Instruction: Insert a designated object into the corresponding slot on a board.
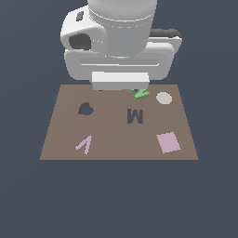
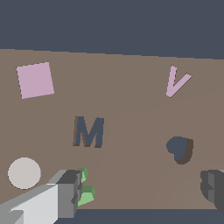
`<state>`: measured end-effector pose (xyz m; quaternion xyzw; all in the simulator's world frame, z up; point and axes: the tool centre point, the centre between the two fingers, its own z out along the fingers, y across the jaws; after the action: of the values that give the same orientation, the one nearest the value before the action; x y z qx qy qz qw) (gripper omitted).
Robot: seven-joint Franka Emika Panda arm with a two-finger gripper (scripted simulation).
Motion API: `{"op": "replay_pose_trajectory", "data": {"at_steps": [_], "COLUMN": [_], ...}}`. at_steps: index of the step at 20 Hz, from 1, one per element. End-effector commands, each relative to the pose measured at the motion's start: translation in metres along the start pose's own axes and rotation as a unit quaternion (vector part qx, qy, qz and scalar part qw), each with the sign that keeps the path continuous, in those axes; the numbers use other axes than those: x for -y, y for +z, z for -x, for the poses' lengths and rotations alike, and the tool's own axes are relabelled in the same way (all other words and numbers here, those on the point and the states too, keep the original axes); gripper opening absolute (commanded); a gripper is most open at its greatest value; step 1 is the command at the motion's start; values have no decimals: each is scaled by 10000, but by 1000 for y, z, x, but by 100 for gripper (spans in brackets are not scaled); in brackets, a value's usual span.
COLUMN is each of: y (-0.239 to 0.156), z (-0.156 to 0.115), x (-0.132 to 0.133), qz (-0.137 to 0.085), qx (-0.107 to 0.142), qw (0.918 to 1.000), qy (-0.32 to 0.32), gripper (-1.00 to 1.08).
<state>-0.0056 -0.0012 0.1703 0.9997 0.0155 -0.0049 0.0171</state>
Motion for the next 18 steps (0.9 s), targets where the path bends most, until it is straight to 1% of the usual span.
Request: {"op": "replay_pose_trajectory", "data": {"at_steps": [1, 9, 14, 18], "y": [0, 4, 11, 19], "z": [0, 5, 13, 22], "x": [0, 0, 2, 4], "qz": [0, -6, -16, -28], "qx": [0, 2, 6, 10], "qw": [10000, 9998, 9983, 9951], "qy": [0, 222, 582, 987], "gripper": [100, 100, 100, 100]}}
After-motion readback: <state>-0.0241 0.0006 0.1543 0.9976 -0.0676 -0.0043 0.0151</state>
